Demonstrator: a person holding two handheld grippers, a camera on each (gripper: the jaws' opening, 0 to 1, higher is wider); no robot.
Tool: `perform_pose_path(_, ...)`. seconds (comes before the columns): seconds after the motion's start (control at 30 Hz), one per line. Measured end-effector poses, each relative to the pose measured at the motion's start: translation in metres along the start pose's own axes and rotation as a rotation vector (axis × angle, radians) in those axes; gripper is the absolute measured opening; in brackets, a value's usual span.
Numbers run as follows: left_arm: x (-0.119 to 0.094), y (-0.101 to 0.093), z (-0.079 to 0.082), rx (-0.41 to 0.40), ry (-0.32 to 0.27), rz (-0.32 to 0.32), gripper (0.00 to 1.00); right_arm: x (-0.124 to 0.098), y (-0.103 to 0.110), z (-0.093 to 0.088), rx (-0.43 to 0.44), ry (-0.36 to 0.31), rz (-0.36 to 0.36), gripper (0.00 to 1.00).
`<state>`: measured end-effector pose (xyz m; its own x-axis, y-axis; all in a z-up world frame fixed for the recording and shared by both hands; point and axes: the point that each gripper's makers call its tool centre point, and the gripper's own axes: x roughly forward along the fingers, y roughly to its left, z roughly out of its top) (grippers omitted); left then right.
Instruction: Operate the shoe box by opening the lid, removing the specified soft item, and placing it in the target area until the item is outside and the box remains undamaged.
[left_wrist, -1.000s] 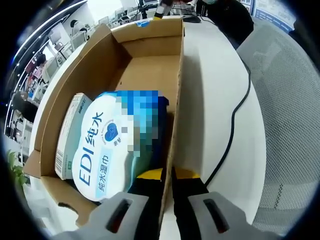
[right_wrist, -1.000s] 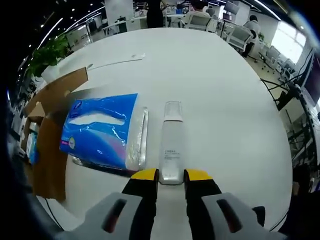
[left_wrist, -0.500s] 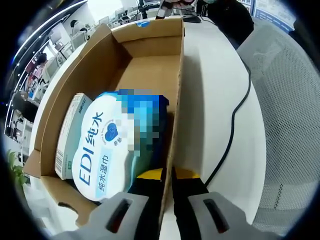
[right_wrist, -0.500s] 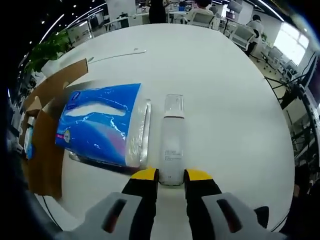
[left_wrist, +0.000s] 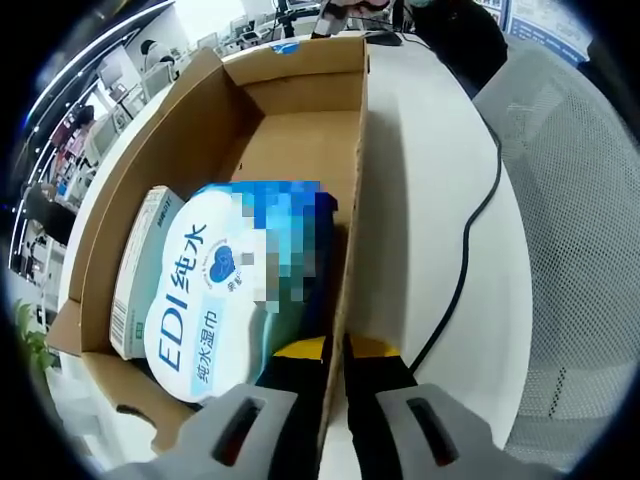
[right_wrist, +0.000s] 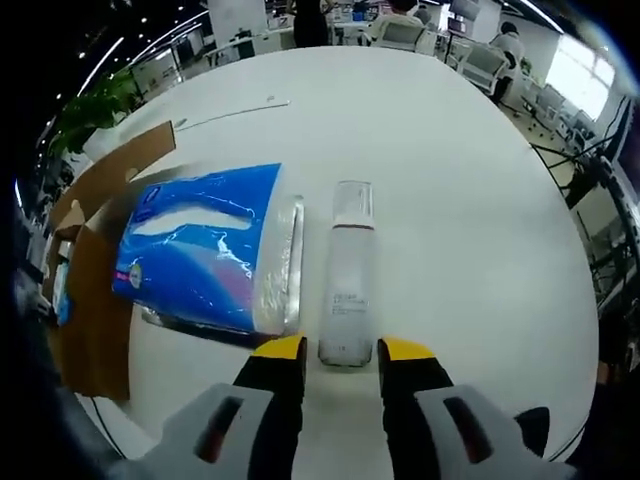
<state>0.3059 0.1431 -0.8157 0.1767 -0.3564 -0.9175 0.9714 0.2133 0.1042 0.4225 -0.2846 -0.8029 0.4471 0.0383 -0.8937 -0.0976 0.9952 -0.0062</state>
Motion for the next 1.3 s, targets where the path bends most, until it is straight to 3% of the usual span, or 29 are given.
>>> perform_pose_path(0.23, 0.0, 0.0, -0.001, 0.001, 0.0, 0.0, 0.04, -0.004, -0.002, -0.002, 0.004, -0.008, -0.011, 0.26)
perform_pose_path(0.53, -0.001, 0.0, -0.001, 0.003, 0.0, -0.001, 0.04, -0.013, 0.007, -0.003, 0.011, -0.039, 0.013, 0.31)
perform_pose_path(0.93, -0.001, -0.001, -0.002, 0.005, -0.001, 0.001, 0.04, -0.043, 0.026, -0.011, -0.055, -0.108, 0.019, 0.36)
perform_pose_path(1.3, -0.001, -0.001, -0.003, 0.012, -0.003, 0.002, 0.04, -0.071, 0.038, -0.039, -0.063, -0.152, 0.015, 0.33)
